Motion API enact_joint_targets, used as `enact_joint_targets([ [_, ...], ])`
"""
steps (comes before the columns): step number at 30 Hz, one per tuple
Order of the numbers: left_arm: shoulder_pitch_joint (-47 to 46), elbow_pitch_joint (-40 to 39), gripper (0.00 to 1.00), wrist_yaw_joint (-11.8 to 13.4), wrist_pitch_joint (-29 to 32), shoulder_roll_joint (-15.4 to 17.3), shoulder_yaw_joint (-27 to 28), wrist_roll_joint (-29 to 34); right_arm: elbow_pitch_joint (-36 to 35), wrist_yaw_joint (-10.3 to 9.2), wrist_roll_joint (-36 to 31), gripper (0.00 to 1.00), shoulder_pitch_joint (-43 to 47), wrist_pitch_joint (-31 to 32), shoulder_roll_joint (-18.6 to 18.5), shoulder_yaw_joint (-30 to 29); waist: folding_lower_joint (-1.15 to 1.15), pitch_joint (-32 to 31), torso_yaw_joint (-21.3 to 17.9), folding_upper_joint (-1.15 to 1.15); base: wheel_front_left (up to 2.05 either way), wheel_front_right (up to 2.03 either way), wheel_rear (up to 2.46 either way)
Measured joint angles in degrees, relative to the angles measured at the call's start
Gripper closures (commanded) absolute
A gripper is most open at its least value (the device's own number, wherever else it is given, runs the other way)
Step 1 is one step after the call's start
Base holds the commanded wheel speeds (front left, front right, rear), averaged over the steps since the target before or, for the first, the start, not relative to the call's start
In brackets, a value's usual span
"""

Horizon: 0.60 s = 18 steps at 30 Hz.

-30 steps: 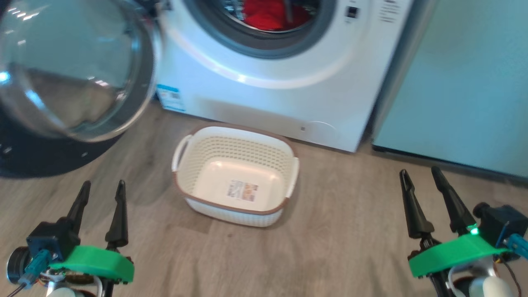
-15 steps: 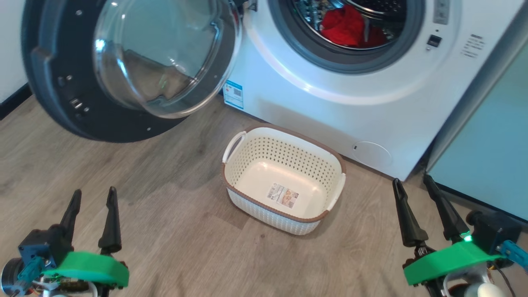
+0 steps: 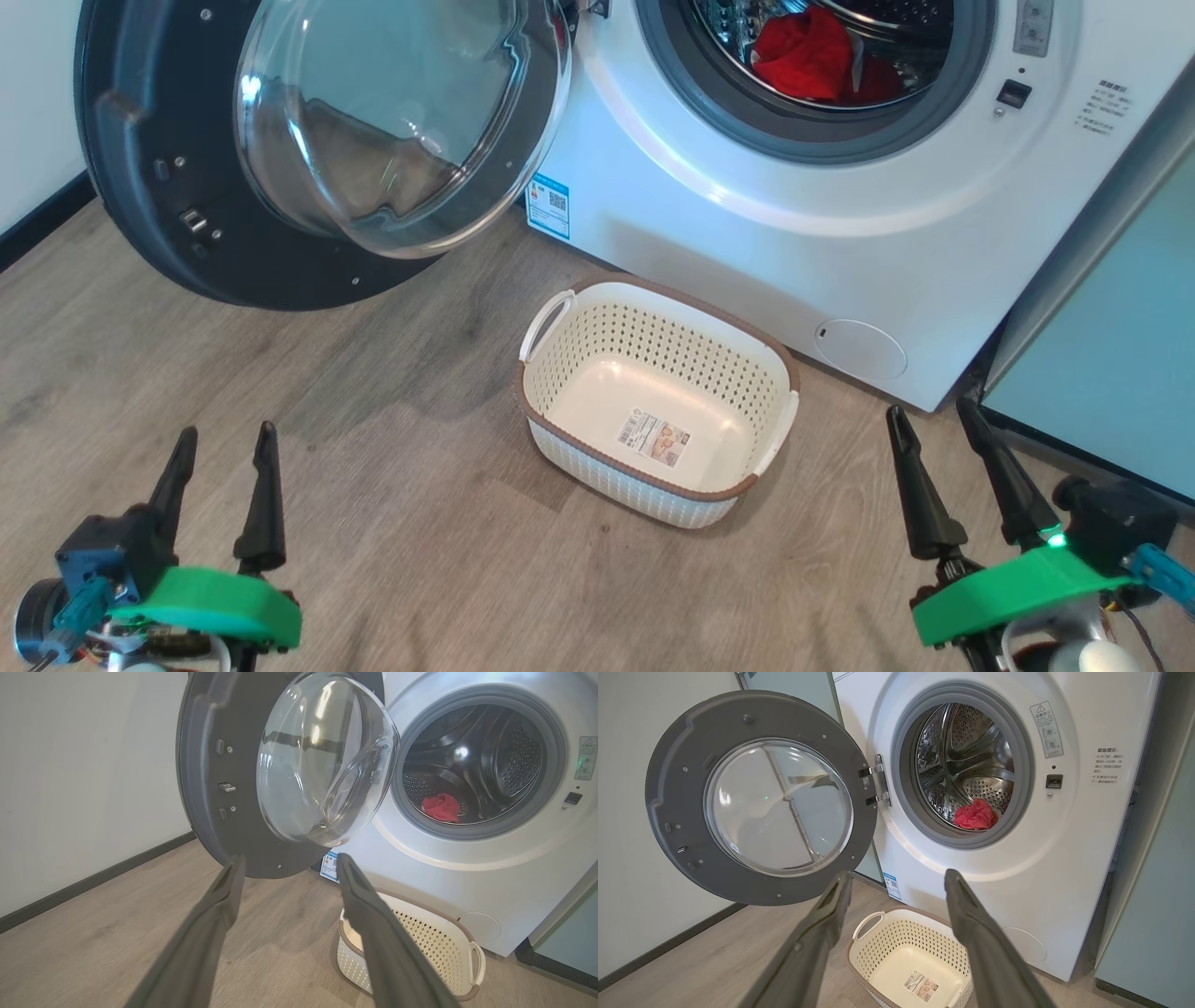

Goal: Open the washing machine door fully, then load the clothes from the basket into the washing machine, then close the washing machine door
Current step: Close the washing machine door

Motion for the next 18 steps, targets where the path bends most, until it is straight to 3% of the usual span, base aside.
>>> enact_joint_targets([
  [4,0.0,0.1,0.0,0.2,0.0,0.1,-0.1,0.0,0.2,0.0,0.0,0.0,0.0,0.0,0.0,0.1,0.0,-0.1,0.1,0.0,0.0,0.0,0.0],
  [5,0.0,0.1,0.61,0.2,0.0,0.1,-0.1,0.0,0.2,0.0,0.0,0.0,0.0,0.0,0.0,0.0,0.0,-0.1,0.1,0.0,0.0,0.0,0.0],
  [6,0.0,0.1,1.0,0.1,0.0,0.1,-0.2,0.0,0.2,0.0,0.0,0.0,0.0,0.0,0.0,0.1,0.0,-0.1,0.2,0.0,0.0,0.0,0.0],
  [15,0.0,-0.9,1.0,0.1,-0.5,0.1,-0.1,-0.9,0.2,0.0,0.0,0.0,0.0,0.0,0.0,0.2,0.0,0.3,0.5,0.0,0.0,0.0,0.0],
  [18,-0.5,-4.8,1.0,-0.5,-1.1,-1.4,2.3,-4.5,0.1,0.0,0.0,0.0,0.0,0.0,0.0,0.0,0.0,0.5,0.8,0.0,0.0,0.0,0.0],
])
